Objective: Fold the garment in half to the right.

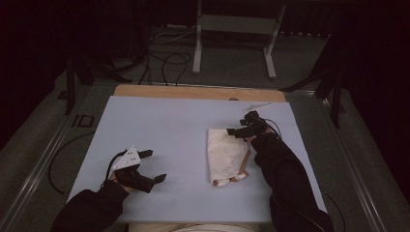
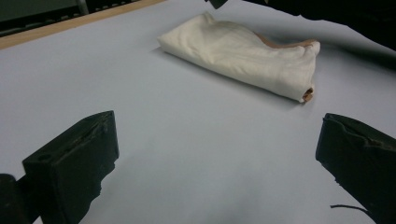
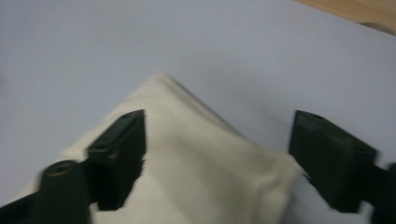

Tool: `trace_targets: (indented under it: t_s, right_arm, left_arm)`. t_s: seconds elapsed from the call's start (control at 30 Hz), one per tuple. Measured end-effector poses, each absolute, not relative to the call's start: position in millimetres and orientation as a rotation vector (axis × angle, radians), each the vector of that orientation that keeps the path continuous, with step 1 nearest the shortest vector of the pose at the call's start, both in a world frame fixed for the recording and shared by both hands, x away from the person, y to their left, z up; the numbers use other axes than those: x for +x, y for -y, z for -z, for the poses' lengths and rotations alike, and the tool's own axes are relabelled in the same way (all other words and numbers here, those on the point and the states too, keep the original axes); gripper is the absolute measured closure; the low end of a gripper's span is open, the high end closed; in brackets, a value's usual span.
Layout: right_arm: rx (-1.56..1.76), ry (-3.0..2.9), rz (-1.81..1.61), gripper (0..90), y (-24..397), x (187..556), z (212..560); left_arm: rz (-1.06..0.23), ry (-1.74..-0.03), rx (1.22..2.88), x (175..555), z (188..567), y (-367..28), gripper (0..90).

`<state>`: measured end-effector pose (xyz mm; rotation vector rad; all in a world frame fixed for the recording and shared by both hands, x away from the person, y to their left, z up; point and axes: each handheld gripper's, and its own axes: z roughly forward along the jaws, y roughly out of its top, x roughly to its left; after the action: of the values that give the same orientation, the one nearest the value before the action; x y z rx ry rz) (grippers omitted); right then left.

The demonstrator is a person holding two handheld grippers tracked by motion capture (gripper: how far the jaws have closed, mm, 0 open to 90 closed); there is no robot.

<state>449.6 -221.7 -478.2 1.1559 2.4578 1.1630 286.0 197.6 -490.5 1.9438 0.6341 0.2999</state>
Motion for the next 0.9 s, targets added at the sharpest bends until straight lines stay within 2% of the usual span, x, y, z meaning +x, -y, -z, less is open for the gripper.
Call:
trace_targets:
  t_s: [0.17,0.9]
  right_arm:
    - [1.122,-2.475,-1.184,10.4,211,444,479]
    - [0.970,-2.574,-1.236,9.3,184,421,465]
  left_arm:
    - [-0.291,-0.640,1.947,287,492,-200,0.2]
    - [-0.251,-0.637,1.955,288,485,-211,0.1]
